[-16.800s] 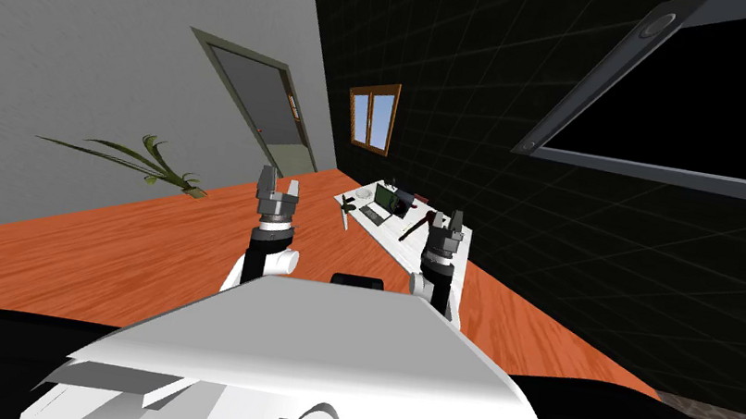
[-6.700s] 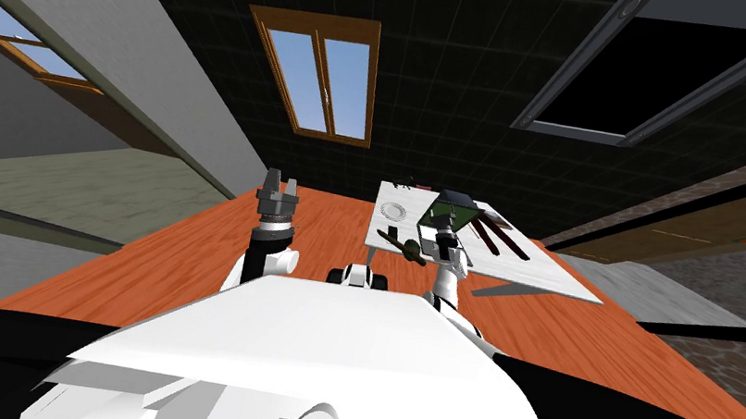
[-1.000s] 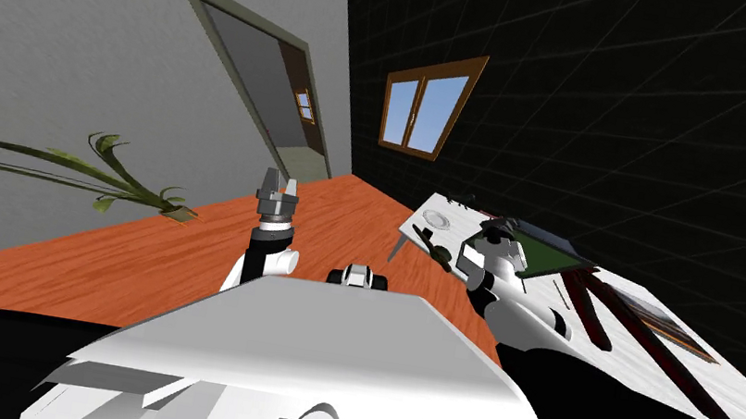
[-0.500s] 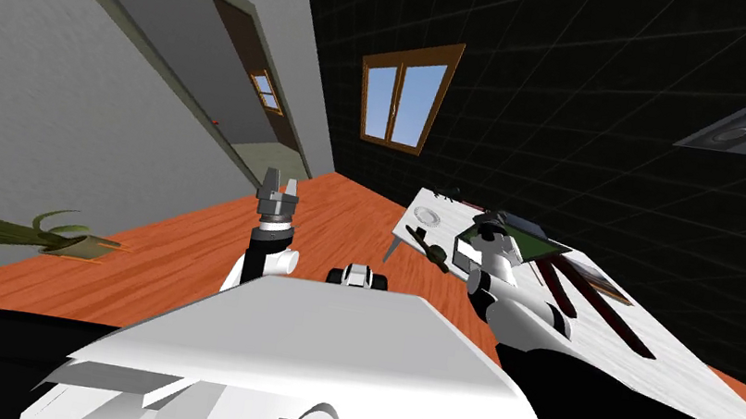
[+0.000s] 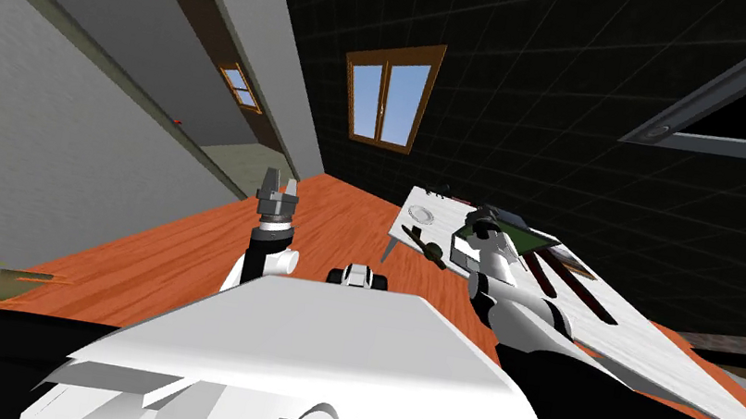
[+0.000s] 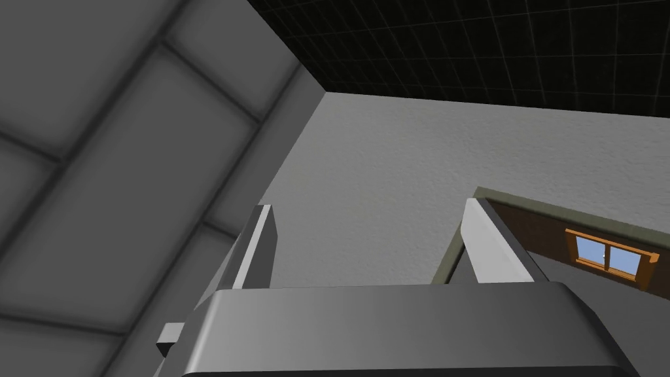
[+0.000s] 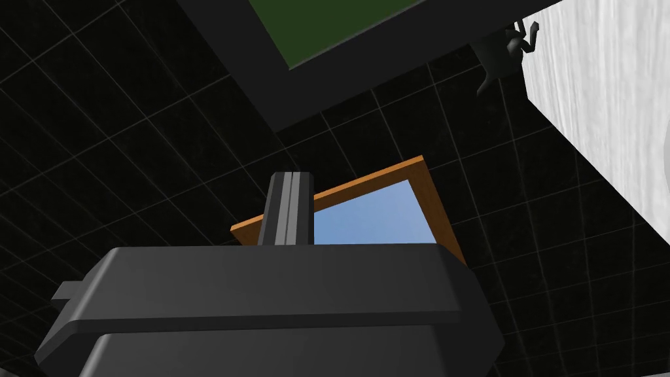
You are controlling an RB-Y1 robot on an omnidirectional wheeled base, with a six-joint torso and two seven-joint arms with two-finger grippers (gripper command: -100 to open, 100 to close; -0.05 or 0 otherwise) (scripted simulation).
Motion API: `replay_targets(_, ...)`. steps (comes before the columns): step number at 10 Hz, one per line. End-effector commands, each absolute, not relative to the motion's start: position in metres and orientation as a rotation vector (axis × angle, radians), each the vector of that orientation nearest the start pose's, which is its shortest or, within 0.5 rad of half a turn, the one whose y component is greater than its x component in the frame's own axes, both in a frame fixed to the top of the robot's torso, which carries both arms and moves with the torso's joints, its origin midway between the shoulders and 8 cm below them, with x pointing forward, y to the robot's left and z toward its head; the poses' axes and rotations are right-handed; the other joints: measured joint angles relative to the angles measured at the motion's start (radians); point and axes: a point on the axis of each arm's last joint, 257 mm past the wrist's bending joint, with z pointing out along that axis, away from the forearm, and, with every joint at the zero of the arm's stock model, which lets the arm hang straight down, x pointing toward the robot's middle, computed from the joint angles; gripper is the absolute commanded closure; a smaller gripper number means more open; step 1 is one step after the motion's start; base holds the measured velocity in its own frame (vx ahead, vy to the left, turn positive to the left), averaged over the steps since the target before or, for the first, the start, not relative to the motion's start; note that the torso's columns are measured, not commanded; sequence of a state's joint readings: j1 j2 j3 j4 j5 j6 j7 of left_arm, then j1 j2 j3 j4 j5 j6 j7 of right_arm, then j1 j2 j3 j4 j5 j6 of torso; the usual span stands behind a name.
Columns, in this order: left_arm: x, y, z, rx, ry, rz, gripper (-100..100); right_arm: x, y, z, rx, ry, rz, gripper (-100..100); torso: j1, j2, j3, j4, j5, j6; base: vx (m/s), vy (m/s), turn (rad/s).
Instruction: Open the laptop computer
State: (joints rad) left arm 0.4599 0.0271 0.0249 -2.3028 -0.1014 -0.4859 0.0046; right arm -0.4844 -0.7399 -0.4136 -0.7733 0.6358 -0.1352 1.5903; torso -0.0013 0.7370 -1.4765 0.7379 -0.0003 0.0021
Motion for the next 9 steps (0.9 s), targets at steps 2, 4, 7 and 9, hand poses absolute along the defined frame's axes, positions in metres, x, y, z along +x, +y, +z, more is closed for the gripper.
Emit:
replay_targets(2, 0.345, 0.267, 0.044, -0.538, 0.657, -1.240, 0, 0.592, -0.637, -0.096, -0.563, 1.538, -1.153, 100, 0.004, -0.001, -0.001, 0.000, 0.001, -0.002, 0.107, 0.081, -0.256)
replay_targets(4, 0.345, 0.267, 0.044, -0.538, 0.657, -1.240, 0, 0.601, -0.616, -0.099, -0.597, 1.521, -1.102, 100, 0.003, 0.000, 0.000, 0.000, 0.001, -0.001, 0.113, 0.107, -0.302)
replay_targets(7, 0.345, 0.267, 0.044, -0.538, 0.658, -1.240, 0, 0.610, -0.589, -0.109, -0.651, 1.509, -1.042, 100, -0.002, 0.002, 0.001, 0.000, -0.001, 0.000, 0.073, 0.044, -0.198)
replay_targets(9, 0.345, 0.267, 0.044, -0.538, 0.657, -1.240, 0, 0.617, -0.564, -0.119, -0.694, 1.501, -0.981, 100, 0.004, -0.001, -0.001, 0.000, 0.001, -0.001, 0.105, 0.097, -0.289)
